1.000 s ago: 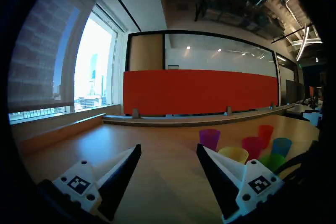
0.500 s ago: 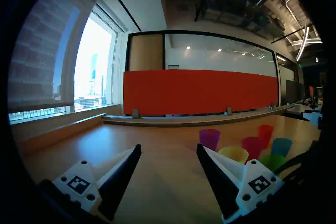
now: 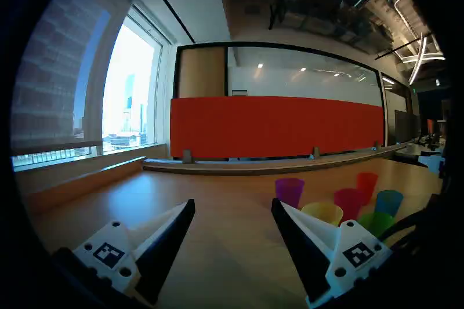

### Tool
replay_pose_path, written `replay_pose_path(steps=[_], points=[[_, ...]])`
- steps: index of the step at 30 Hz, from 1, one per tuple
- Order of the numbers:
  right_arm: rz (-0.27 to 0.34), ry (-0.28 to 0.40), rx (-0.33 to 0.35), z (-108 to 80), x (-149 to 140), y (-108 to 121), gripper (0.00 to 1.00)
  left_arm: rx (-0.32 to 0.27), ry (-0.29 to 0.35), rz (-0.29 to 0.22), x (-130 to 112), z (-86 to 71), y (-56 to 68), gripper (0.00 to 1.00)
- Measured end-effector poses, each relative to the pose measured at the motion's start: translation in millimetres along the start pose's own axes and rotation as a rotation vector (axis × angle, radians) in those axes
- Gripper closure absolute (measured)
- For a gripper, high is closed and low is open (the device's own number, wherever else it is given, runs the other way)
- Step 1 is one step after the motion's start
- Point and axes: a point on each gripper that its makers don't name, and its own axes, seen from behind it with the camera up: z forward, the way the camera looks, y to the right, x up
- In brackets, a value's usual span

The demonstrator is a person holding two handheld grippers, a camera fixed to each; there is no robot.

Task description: Pour water

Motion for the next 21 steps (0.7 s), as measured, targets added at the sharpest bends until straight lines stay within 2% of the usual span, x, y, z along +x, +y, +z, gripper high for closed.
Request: replay_pose_path(steps=[21], points=[[0.000,0.000,0.000,0.3,-0.3,0.7,0.01,0.000,-0.001,-0.002,1.8,-0.1,-0.5,0.02]])
